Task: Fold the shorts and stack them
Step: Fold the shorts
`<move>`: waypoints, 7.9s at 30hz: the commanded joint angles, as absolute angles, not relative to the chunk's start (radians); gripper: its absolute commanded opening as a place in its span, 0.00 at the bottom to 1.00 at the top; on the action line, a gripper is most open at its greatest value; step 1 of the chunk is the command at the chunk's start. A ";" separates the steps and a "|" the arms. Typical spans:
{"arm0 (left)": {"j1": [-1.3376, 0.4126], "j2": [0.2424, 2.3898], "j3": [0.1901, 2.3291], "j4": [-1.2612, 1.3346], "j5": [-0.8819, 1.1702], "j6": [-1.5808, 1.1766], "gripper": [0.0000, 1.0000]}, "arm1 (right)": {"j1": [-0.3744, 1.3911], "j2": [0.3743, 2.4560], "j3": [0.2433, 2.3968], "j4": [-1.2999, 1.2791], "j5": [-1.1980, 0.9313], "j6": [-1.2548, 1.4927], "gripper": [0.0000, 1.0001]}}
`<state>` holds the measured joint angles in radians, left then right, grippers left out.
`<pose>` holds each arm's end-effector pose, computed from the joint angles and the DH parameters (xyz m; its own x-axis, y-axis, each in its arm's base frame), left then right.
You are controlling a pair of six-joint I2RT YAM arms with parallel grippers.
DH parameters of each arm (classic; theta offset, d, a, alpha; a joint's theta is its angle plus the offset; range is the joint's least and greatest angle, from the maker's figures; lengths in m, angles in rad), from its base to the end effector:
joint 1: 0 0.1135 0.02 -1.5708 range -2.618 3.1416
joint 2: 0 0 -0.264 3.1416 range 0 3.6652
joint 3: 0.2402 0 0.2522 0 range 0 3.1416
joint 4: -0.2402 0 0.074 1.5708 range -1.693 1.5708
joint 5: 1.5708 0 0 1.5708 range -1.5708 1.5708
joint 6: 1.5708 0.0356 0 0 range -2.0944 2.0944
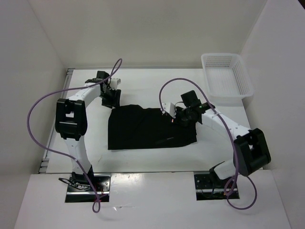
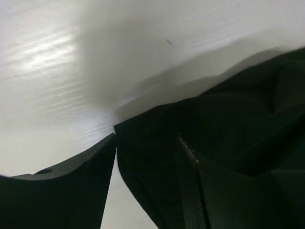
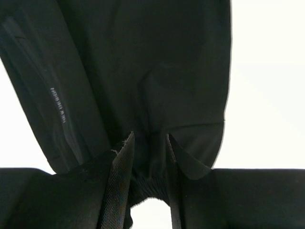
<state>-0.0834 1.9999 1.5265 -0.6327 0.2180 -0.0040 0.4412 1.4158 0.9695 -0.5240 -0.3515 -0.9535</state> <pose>0.4218 -0.0430 0.1981 -0.8916 0.0706 -0.4474 0.1744 0.9652 -0.1951 0.2541 0.1336 0.2341 0.0385 -0.8285 -0.5587 -0.9423 0.1560 -0.2963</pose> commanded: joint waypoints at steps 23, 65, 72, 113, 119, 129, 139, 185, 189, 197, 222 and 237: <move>-0.031 2.083 1.539 -0.588 0.058 0.000 0.00 | 0.604 1.422 0.658 -0.554 -0.008 -1.358 0.01; -0.370 1.603 0.962 -0.671 0.020 0.000 0.56 | 0.259 1.641 0.971 -0.213 -0.201 -0.474 0.78; -0.327 1.798 1.064 -0.566 -0.061 0.000 0.56 | 0.259 1.704 0.946 -0.164 -0.110 -0.500 0.42; -0.221 1.844 1.131 -0.215 -0.448 0.000 0.58 | 0.430 1.657 1.141 -0.528 -0.124 -0.972 0.64; -0.230 1.853 1.081 -0.227 -0.411 0.000 0.54 | 0.430 1.647 1.095 -0.517 -0.115 -1.003 0.66; -0.239 1.833 1.123 -0.362 -0.430 0.000 0.00 | 0.430 1.657 1.020 -0.362 -0.021 -0.991 0.22; -0.249 1.741 1.230 -0.462 -0.500 0.000 0.00 | 0.439 1.624 1.042 -0.295 0.023 -0.957 0.00; -0.044 2.204 1.724 -0.675 0.012 0.000 0.57 | 0.138 1.788 1.206 -0.304 -0.267 0.253 0.79; -0.044 2.226 1.712 -0.696 0.054 0.000 0.57 | 0.138 1.831 1.175 -0.304 -0.279 0.291 0.71; -0.035 2.235 1.700 -0.707 0.114 0.000 0.59 | 0.149 1.861 1.097 -0.285 -0.305 0.305 0.65; -0.057 1.999 1.462 -0.710 -0.132 0.000 0.39 | 0.130 1.709 1.180 -0.362 -0.241 -0.038 0.00; -0.144 2.183 1.741 -0.741 0.162 0.000 0.58 | 0.130 1.618 1.308 -0.491 -0.037 -0.285 0.00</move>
